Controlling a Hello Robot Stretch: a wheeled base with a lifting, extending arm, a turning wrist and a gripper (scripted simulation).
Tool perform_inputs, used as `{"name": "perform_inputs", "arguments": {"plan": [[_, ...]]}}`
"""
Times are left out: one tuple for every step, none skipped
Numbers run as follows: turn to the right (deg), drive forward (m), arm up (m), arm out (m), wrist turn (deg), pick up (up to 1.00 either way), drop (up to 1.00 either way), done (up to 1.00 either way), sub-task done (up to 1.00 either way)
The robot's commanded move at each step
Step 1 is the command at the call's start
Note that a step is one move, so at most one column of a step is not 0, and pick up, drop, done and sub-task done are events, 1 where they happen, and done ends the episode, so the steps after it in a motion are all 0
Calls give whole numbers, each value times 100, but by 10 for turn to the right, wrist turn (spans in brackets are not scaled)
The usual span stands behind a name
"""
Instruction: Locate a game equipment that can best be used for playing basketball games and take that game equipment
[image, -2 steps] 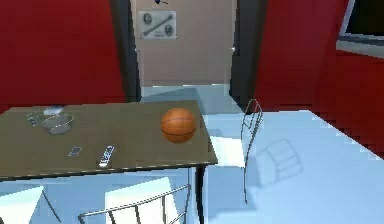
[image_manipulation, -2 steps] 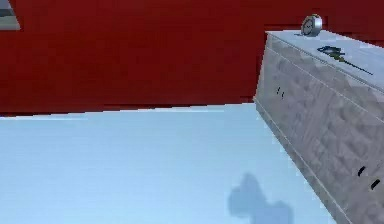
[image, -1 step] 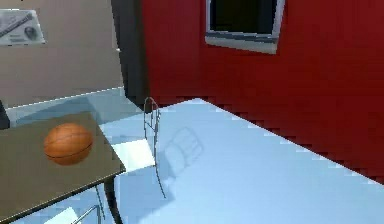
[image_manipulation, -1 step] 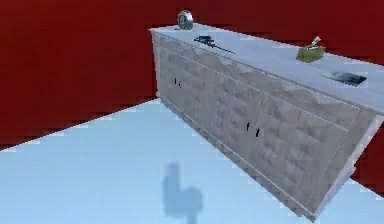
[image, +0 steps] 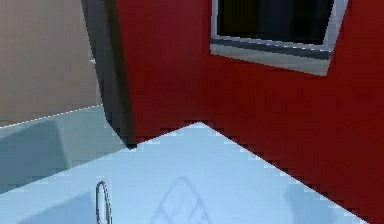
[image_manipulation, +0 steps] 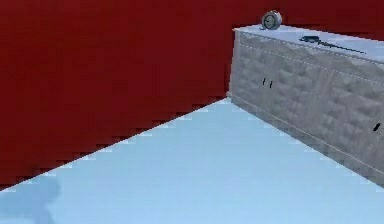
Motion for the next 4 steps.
{"name": "perform_inputs", "arguments": {"plan": [[30, 0, 0, 0, 0, 0, 0, 0, 0], [0, 45, 0, 0, 0, 0, 0, 0, 0], [-180, 0, 0, 0, 0, 0, 0, 0, 0], [0, 20, 0, 0, 0, 0, 0, 0, 0]]}}
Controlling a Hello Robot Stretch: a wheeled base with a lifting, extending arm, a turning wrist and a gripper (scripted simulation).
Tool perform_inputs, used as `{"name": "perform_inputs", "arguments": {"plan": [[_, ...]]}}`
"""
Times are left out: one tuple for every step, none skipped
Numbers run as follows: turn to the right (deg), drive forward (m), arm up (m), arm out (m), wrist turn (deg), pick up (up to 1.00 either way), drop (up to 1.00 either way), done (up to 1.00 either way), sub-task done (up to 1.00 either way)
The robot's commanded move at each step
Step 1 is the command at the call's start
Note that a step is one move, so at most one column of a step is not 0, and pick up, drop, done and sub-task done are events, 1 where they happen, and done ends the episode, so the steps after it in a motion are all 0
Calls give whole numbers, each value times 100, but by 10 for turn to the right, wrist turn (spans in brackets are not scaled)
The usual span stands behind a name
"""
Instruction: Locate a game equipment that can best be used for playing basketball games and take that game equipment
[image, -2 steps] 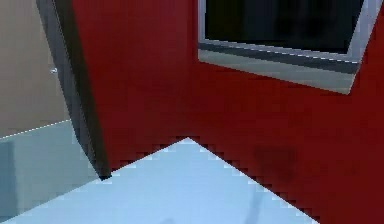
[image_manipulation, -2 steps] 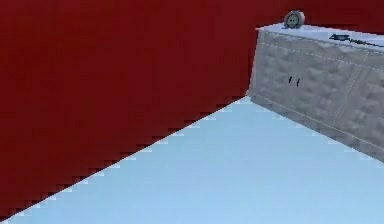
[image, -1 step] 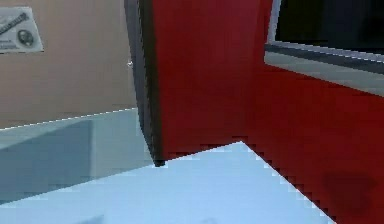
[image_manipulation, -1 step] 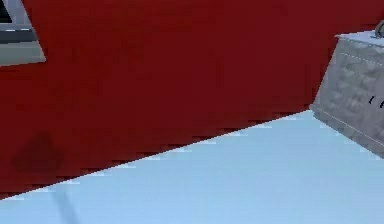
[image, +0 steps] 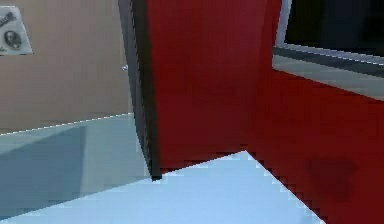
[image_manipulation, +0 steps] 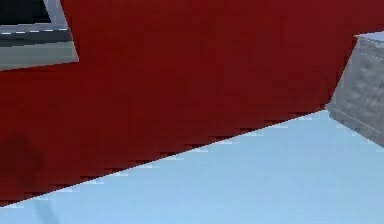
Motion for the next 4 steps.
{"name": "perform_inputs", "arguments": {"plan": [[-210, 0, 0, 0, 0, 0, 0, 0, 0], [0, 40, 0, 0, 0, 0, 0, 0, 0], [-450, 0, 0, 0, 0, 0, 0, 0, 0], [0, 20, 0, 0, 0, 0, 0, 0, 0]]}}
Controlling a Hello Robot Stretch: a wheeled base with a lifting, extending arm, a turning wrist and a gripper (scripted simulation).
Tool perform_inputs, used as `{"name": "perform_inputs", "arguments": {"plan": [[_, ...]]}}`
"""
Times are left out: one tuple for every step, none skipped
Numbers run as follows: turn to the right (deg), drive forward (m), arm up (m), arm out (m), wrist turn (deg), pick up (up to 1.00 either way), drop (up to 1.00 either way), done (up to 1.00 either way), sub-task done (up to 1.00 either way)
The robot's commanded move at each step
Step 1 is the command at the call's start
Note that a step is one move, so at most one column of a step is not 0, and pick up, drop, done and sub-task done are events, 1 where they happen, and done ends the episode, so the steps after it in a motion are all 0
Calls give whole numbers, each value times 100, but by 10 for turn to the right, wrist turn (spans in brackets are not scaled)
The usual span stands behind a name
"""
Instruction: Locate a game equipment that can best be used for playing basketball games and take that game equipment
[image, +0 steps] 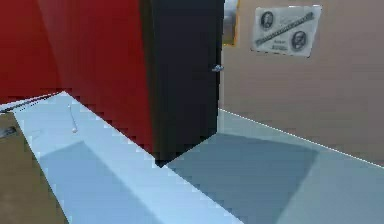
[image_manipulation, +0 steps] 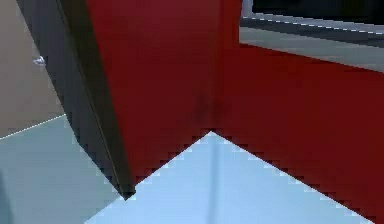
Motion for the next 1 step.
{"name": "perform_inputs", "arguments": {"plan": [[-450, 0, 0, 0, 0, 0, 0, 0, 0]]}}
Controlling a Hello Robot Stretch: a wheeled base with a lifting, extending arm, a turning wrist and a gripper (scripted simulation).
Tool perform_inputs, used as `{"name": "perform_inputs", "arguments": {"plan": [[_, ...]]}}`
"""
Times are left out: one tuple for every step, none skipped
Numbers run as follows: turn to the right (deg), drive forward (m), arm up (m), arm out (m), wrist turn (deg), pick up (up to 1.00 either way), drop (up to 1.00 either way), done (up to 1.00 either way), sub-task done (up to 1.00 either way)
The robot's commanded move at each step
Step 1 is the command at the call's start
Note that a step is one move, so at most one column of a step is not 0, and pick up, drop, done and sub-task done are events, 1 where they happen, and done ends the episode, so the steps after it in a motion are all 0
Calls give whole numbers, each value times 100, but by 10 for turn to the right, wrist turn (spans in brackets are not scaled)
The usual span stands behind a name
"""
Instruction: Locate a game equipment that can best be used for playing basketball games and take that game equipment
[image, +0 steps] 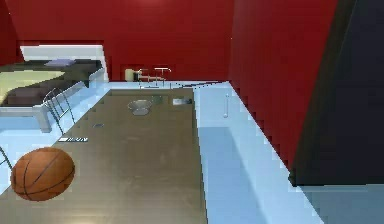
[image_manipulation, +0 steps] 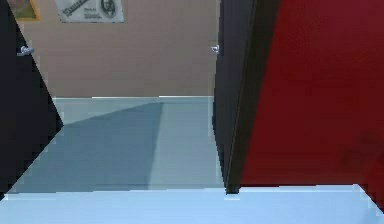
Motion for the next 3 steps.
{"name": "perform_inputs", "arguments": {"plan": [[0, 20, 0, 0, 0, 0, 0, 0, 0], [-450, 0, 0, 0, 0, 0, 0, 0, 0], [-450, 0, 0, 0, 0, 0, 0, 0, 0]]}}
